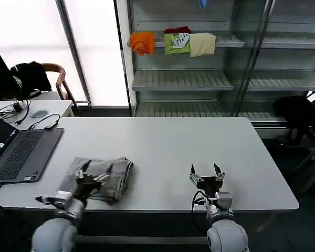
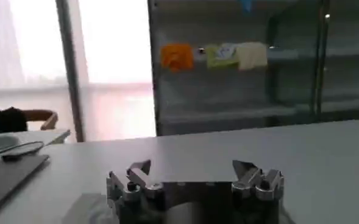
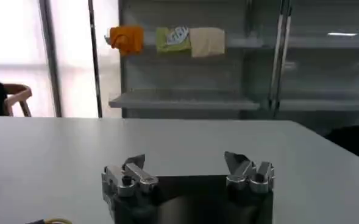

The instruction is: Fold and organize the clothes.

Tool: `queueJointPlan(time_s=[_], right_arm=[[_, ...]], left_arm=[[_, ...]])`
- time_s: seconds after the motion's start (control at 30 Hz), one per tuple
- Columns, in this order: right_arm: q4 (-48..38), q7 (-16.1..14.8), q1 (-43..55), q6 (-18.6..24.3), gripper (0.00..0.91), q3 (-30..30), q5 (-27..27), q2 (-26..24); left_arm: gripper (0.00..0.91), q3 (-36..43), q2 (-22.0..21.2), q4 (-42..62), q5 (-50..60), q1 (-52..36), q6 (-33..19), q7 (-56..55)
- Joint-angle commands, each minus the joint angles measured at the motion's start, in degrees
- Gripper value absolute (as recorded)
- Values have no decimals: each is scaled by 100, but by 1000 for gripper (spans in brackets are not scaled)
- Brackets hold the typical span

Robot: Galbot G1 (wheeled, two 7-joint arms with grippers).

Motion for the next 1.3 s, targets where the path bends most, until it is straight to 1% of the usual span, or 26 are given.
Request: queueJointPlan(time_s=[0.03,0.17,0.37,0.57,0.83,0.87,0.9,0.93,0.97,1.0,1.03,1.07,1.1,1.13,1.3], right_arm=[[-78,13,33,-7,907,-44,-30,47],[-65,16,35,-29,907,-93,-76,76],[-10,13,-17,-44,907,-31,-77,30],[0,17,-59,-38,907,-30,-83,40],[-74,31,-53,-26,907,-79,-126,71],[-72,32,-51,-26,907,-83,-128,74],[-55,34,-47,-27,907,-84,-125,76],[-41,31,-47,-30,907,-83,-123,76],[-24,28,-48,-30,907,-76,-117,70],[-17,26,-45,-30,907,-71,-115,65],[-20,30,-41,-29,907,-51,-112,58],[-24,35,-37,-28,907,-34,-103,55],[-25,40,-36,-25,907,-20,-96,51],[-24,45,-36,-25,907,-13,-90,48],[-57,29,-74,9,907,42,-73,7]], left_arm=[[907,-1576,1330,1014,-2045,-111,529,-39],[907,-1360,1086,1084,-1914,-206,560,-21],[907,-1105,906,1237,-1626,-293,550,57],[907,-970,814,1490,-1275,-296,487,104],[907,-852,731,1677,-1123,-331,388,137],[796,-841,715,1669,-1112,-328,387,146],[746,-825,700,1656,-1087,-327,387,150],[554,-818,673,1635,-1059,-319,390,180],[484,-806,666,1623,-1055,-311,399,200],[393,-773,666,1622,-1047,-303,402,200],[242,-754,654,1632,-1002,-305,404,218],[191,-750,636,1640,-978,-311,405,250],[91,-748,620,1635,-984,-312,416,258],[30,-748,613,1628,-985,-309,418,277],[30,-751,596,1652,-1265,-355,535,312]])
